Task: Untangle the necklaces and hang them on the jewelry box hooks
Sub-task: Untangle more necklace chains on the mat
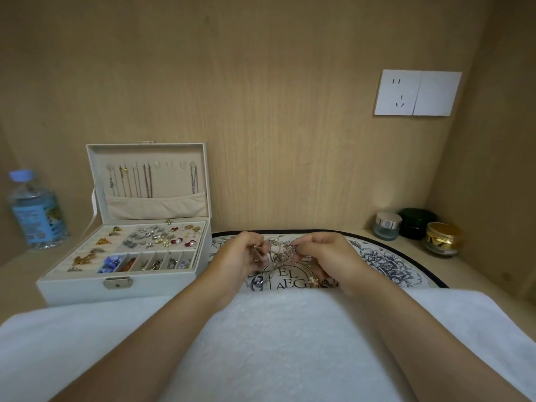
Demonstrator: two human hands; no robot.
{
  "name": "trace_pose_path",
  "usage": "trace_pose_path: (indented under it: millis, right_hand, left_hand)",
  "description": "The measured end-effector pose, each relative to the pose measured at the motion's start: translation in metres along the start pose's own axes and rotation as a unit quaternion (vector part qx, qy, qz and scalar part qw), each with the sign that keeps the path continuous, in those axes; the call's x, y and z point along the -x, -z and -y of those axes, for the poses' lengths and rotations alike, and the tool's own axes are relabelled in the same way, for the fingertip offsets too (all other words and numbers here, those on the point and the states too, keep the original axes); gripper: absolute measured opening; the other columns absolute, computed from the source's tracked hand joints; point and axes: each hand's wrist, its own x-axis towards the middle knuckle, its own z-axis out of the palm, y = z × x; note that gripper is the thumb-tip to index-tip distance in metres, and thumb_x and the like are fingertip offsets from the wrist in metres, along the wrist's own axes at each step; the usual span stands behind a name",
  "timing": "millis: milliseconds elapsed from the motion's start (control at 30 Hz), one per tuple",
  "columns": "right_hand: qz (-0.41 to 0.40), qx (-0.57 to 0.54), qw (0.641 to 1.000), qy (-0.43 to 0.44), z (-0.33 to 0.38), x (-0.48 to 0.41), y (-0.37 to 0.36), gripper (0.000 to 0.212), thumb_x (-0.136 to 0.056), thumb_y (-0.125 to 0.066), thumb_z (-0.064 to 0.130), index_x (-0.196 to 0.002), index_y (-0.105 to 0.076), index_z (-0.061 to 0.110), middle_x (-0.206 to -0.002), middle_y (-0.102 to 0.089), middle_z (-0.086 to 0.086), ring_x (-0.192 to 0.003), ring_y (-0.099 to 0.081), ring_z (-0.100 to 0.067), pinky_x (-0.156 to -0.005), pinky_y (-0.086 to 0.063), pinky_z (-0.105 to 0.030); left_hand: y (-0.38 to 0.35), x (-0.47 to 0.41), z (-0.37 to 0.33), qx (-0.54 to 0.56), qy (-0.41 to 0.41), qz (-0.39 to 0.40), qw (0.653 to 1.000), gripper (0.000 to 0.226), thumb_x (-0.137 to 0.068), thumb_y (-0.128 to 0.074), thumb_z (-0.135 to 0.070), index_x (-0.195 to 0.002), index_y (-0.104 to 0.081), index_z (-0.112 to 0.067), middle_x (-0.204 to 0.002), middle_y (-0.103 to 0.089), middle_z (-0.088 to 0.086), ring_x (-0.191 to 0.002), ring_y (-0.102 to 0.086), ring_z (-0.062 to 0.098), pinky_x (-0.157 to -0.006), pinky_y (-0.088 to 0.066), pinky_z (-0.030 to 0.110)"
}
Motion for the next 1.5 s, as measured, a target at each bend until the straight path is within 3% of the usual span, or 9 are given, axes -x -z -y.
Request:
trace_pose_path:
  millis: [167,333,467,667,900,1000,1100,1267,1500]
  right_hand:
    - [-0.040,-0.101,0.993,-0.039,-0.002,-0.006,-0.001,0.010,-0.096,-0.061,0.012,-0.098,-0.069,0.006,-0.062,-0.060,-0.003,-0.041,-0.043,-0.013,-0.043,-0.038,-0.022]
    - [0.007,-0.102,0.993,-0.065,-0.006,-0.008,0.001,0.018,-0.094,-0.052,0.004,-0.096,-0.068,0.012,-0.056,-0.035,0.004,-0.052,-0.036,-0.015,-0.056,-0.034,-0.027]
    - [0.036,-0.039,0.998,-0.032,-0.005,-0.004,-0.001,0.025,-0.088,-0.051,0.000,-0.084,-0.072,0.013,-0.060,-0.044,-0.001,-0.053,-0.043,-0.017,-0.052,-0.037,-0.024]
    - [0.074,0.050,0.996,0.022,-0.003,0.003,-0.008,0.023,-0.091,-0.057,0.008,-0.080,-0.075,0.017,-0.065,-0.055,-0.003,-0.049,-0.044,-0.015,-0.053,-0.036,-0.026]
    - [0.133,0.018,0.986,0.102,-0.004,0.008,-0.011,0.018,-0.084,-0.076,0.037,-0.081,-0.073,0.019,-0.064,-0.056,0.006,-0.063,-0.049,-0.012,-0.066,-0.039,-0.025]
    - [0.101,0.007,0.986,0.130,-0.003,0.006,-0.015,0.013,-0.079,-0.083,0.028,-0.074,-0.075,0.018,-0.064,-0.055,-0.013,-0.066,-0.047,-0.018,-0.068,-0.042,-0.030]
    - [0.070,-0.005,0.990,0.124,-0.004,0.003,-0.015,0.020,-0.080,-0.082,0.033,-0.076,-0.077,0.015,-0.086,-0.067,-0.030,-0.079,-0.054,-0.023,-0.075,-0.048,-0.045]
    - [0.024,0.001,0.994,0.106,-0.006,0.000,-0.012,0.019,-0.088,-0.075,0.027,-0.070,-0.075,0.023,-0.073,-0.067,-0.002,-0.072,-0.056,-0.012,-0.077,-0.048,-0.034]
    - [0.074,0.015,0.990,0.117,-0.004,0.007,-0.020,0.010,-0.089,-0.074,0.026,-0.085,-0.075,0.017,-0.085,-0.073,0.003,-0.078,-0.060,-0.010,-0.080,-0.049,-0.032]
  left_hand:
    - [0.009,0.000,0.001,0.151,0.018,0.049,0.987,0.012,-0.082,-0.043,-0.016,-0.070,-0.039,-0.015,-0.064,-0.040,0.002,-0.059,-0.040,0.019,-0.066,-0.045,0.033]
    - [0.014,0.003,-0.010,0.010,0.014,0.068,0.998,0.029,-0.095,-0.054,-0.016,-0.069,-0.064,-0.016,-0.051,-0.022,-0.008,-0.052,-0.023,0.011,-0.066,-0.035,0.027]
    - [0.018,0.004,-0.016,-0.089,-0.041,0.066,0.993,0.023,-0.098,-0.053,-0.023,-0.088,-0.073,-0.019,-0.055,-0.029,-0.006,-0.059,-0.039,0.014,-0.068,-0.032,0.030]
    - [0.009,0.009,-0.021,-0.040,-0.113,0.080,0.990,0.029,-0.093,-0.043,-0.008,-0.071,-0.062,-0.010,-0.074,-0.059,0.004,-0.081,-0.054,0.019,-0.086,-0.040,0.034]
    - [0.003,0.011,-0.020,0.005,-0.080,0.106,0.991,0.024,-0.099,-0.035,-0.009,-0.081,-0.051,-0.009,-0.064,-0.051,0.006,-0.063,-0.048,0.019,-0.066,-0.037,0.032]
    - [0.003,0.010,-0.019,0.018,-0.080,0.109,0.991,0.025,-0.098,-0.034,-0.009,-0.079,-0.049,-0.009,-0.069,-0.058,0.008,-0.063,-0.050,0.019,-0.066,-0.039,0.033]
    - [0.004,0.009,-0.020,0.040,-0.076,0.101,0.991,0.025,-0.096,-0.033,-0.007,-0.075,-0.047,-0.008,-0.066,-0.055,0.008,-0.058,-0.047,0.020,-0.067,-0.038,0.035]
    - [0.004,0.011,-0.021,0.050,-0.048,0.098,0.993,0.023,-0.095,-0.034,-0.009,-0.075,-0.045,-0.010,-0.057,-0.035,0.001,-0.047,-0.026,0.013,-0.055,-0.037,0.029]
    - [0.002,0.014,-0.023,-0.062,-0.084,0.096,0.990,0.016,-0.102,-0.047,-0.018,-0.093,-0.057,-0.011,-0.053,-0.021,-0.004,-0.043,-0.021,0.011,-0.046,-0.035,0.025]
